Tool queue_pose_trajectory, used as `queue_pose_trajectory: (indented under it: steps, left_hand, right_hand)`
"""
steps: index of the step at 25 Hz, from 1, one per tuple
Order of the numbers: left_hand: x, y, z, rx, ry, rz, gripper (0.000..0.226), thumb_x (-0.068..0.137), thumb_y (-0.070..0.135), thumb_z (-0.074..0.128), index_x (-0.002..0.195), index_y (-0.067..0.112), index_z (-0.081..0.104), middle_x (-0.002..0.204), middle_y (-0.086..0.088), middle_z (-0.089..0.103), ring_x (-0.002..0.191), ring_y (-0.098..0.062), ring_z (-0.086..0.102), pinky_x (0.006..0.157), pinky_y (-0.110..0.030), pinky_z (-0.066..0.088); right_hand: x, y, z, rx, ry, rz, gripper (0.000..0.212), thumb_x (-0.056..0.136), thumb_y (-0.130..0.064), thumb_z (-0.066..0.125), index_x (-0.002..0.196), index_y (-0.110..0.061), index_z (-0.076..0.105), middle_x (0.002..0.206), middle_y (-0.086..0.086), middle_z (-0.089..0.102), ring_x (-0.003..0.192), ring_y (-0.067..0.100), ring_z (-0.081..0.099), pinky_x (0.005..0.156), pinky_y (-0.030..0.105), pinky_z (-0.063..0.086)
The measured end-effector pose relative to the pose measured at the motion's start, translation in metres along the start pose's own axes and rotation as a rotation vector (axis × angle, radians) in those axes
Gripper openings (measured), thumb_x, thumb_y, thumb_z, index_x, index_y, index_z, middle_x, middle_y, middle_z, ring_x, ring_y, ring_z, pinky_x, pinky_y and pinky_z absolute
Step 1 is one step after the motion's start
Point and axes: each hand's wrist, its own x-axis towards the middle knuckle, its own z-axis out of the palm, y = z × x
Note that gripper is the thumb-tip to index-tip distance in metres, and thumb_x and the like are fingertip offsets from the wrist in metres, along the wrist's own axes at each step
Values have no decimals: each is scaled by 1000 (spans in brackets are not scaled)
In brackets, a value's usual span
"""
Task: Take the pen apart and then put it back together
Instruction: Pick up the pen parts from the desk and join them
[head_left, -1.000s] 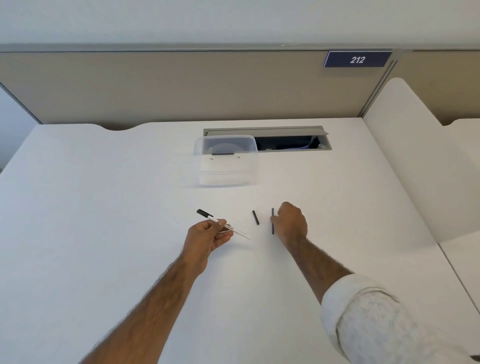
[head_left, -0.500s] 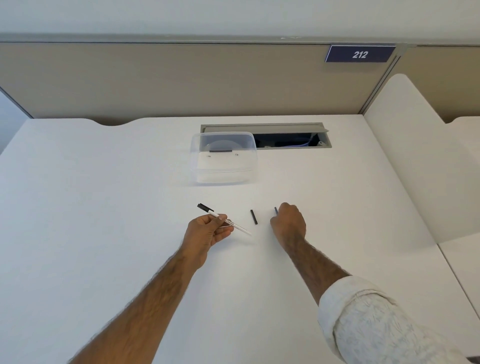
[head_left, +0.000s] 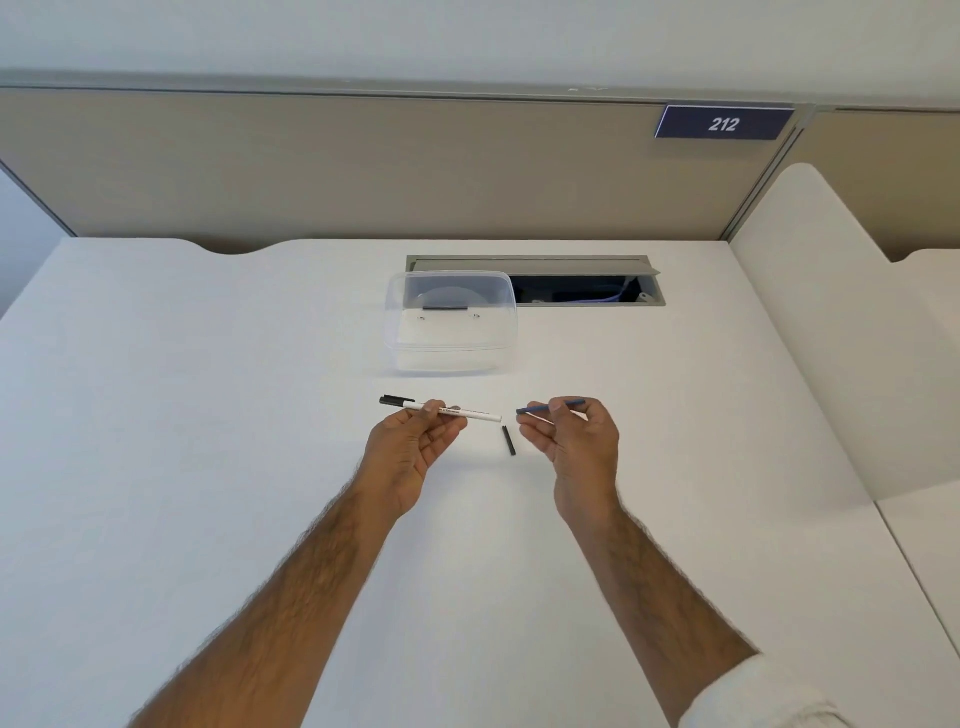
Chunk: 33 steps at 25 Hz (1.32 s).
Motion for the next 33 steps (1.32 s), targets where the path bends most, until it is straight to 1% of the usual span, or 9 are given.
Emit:
queue_pose_trajectory:
  steps: [3,6,10,16,24,26,29,31,33]
  left_hand:
    - [0,3,2,-15,7,21,13,100,6,61,99,-5,67,91,-17,77,80,-26,79,69,-25,63]
    - [0,5,1,-13,23,33,12,100,6,61,99,-4,68,91,-17,77,81,-27,78,70,-26,63]
    - [1,5,0,-23,38,38,12,99,6,62,101,-5,67,94,-18,76,82,-27,78,70,-26,63]
    - [0,4,2,-42,41,34,12,99,5,62,102,-6,67,90,-16,77,82,-27,78,70,-26,63]
    - [-1,4,5,-53,36,32,11,98,5,62,100,-5,67,90,-16,77,83,-27,78,73,-27,64]
    - [-1,5,7,-52,29,29,11,99,5,62,100,-5,67,88,-16,78,82,-27,78,73,-27,64]
    - [-2,5,9,-40,10,30,12,99,5,62,100,-5,67,87,-16,78,82,-27,78,74,-28,64]
    - [-2,6,9,-33,7,35,12,99,5,62,100,-5,67,87,-16,78,82,-27,78,74,-28,64]
    - [-1,7,7,-26,17,42,12,99,5,62,100,-5,67,88,-16,78,82,-27,78,73,-28,64]
  right_hand:
    - [-10,2,8,97,-50,35,6,104,-7,51,97,-7,50,100,30,73,86,44,75,81,46,63]
    - [-15,2,13,118,-83,45,3,104,-8,51,101,-8,51,103,31,72,91,48,73,81,46,63]
    - [-17,3,16,94,-102,50,3,104,-10,53,103,-7,52,107,31,72,96,47,73,81,44,63]
    - [-15,3,18,73,-88,34,4,103,-10,54,104,-6,54,106,27,74,97,44,73,84,42,62]
    - [-16,7,21,73,-78,59,10,100,-6,59,107,0,60,105,23,76,92,37,75,81,39,63]
    - [-17,9,22,59,-97,75,12,98,-4,61,108,2,62,103,22,75,87,34,75,80,39,63]
    - [-19,10,26,3,-140,106,13,94,-1,65,107,-1,66,95,19,73,79,30,72,75,37,60]
    - [-19,10,27,-7,-144,131,18,93,1,63,111,-2,65,94,18,73,77,30,71,74,37,60]
    - [-19,11,27,-12,-118,144,25,95,3,56,119,-4,63,95,18,73,78,29,71,74,37,61]
